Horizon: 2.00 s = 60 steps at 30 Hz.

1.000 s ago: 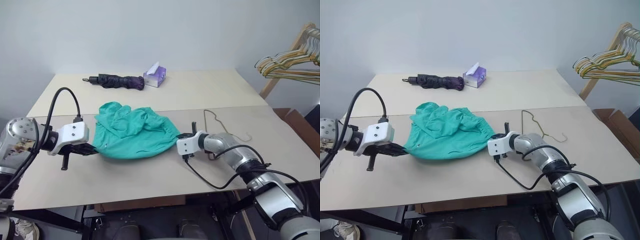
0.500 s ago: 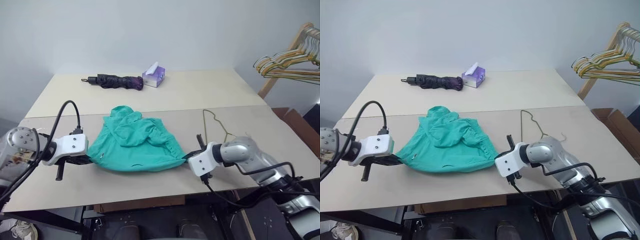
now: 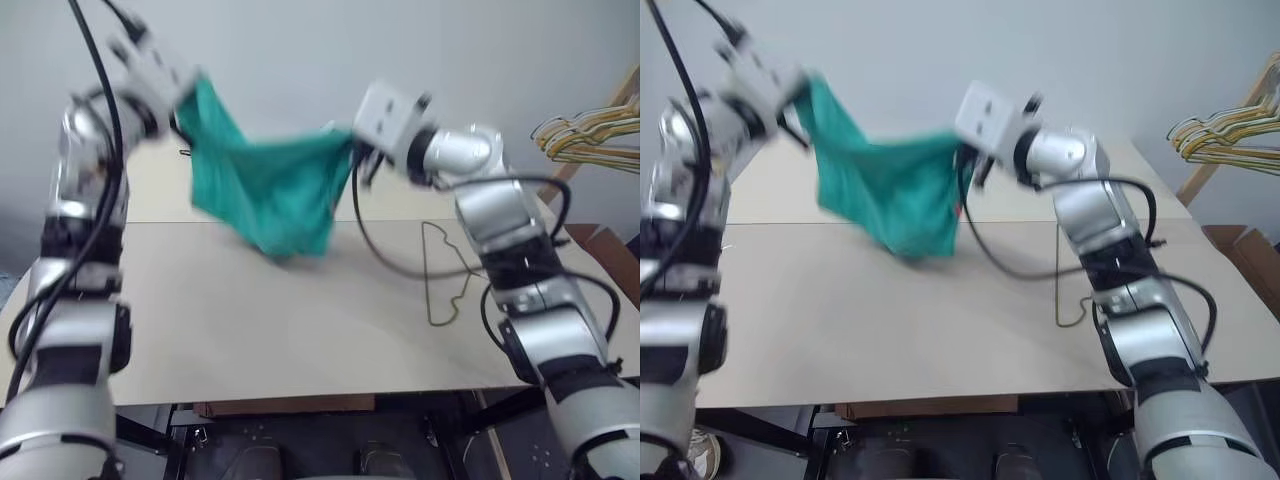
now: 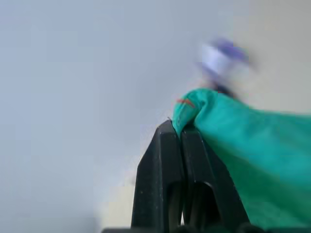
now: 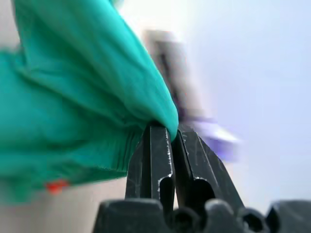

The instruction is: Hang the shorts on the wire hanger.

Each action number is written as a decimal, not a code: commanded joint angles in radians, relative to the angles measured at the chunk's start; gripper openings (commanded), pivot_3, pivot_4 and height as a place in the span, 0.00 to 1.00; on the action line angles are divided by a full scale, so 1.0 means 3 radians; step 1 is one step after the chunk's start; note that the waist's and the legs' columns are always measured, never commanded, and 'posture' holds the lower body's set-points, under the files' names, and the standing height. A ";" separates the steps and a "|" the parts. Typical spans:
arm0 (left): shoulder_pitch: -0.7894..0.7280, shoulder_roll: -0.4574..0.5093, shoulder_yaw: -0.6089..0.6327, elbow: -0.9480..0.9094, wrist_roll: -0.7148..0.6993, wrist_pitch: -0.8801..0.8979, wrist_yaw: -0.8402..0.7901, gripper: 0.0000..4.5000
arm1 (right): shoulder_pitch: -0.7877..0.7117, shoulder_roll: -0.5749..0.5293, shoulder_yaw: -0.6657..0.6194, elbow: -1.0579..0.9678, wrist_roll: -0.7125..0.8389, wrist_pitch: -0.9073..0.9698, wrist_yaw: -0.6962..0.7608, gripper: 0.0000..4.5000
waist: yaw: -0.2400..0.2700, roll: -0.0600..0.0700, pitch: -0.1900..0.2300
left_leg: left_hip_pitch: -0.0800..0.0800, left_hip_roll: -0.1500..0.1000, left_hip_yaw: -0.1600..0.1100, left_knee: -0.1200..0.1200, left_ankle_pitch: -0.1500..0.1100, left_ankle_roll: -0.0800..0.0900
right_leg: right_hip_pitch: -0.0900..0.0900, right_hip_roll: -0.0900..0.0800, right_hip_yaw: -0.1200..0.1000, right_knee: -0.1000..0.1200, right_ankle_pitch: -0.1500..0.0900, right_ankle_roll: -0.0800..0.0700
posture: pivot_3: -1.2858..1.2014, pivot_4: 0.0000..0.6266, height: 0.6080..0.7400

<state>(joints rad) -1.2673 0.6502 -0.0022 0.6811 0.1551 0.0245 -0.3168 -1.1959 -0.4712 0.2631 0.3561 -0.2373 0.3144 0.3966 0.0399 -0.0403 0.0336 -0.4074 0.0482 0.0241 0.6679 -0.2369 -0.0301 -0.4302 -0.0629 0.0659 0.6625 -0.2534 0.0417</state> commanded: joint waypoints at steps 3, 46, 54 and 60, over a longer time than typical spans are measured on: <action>-0.0190 -0.0057 0.0566 -0.0068 -0.0545 -0.0598 0.0200 0.00 | -0.0174 -0.0083 -0.0565 0.0106 -0.0104 -0.0387 -0.0883 0.01 | -0.0030 0.0006 -0.0007 | -0.0020 -0.0028 0.0008 -0.0025 0.0002 -0.0007 | -0.0039 -0.0037 -0.0011 0.0008 0.0000 0.0000 | 0.54 0.00 1.00; 0.4906 0.2281 0.0473 -0.3583 -0.0821 0.0975 -0.3217 0.00 | 0.2416 -0.1217 0.0671 -0.1525 -0.0212 -0.1970 0.2222 0.26 | -0.0126 0.0008 0.0001 | 0.0086 -0.0020 0.0028 -0.0013 -0.0024 0.0060 | 0.0089 -0.0034 -0.0019 -0.0048 -0.0002 0.0020 | 0.55 0.00 1.00; 0.4660 0.2249 0.0585 -0.3456 -0.1050 0.0864 -0.3339 0.49 | 0.2590 -0.1431 0.0359 -0.1864 0.0553 -0.1572 0.2676 0.87 | -0.0102 0.0008 0.0001 | 0.0086 -0.0019 0.0028 -0.0013 -0.0024 0.0060 | 0.0090 -0.0034 -0.0019 -0.0048 -0.0002 0.0019 | 0.55 0.00 1.00; 0.4042 0.1829 0.0808 -0.3493 -0.1957 0.1183 -0.3399 0.91 | 0.2540 -0.1171 -0.0292 -0.2103 0.1038 0.0350 0.2123 1.00 | -0.0095 0.0007 0.0001 | 0.0090 -0.0016 0.0028 -0.0012 -0.0025 0.0061 | 0.0095 -0.0031 -0.0019 -0.0048 -0.0001 0.0019 | 0.54 0.00 1.00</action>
<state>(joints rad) -0.0110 1.2147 0.2097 -0.3567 -0.3627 0.3502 -1.3460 -0.4090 -0.8340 0.2372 -0.2512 0.0474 0.2373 1.0957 0.0114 -0.0382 0.0339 -0.3800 0.0436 0.0325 0.6643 -0.2443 -0.0119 -0.4016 -0.0719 0.0602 0.6481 -0.2538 0.0473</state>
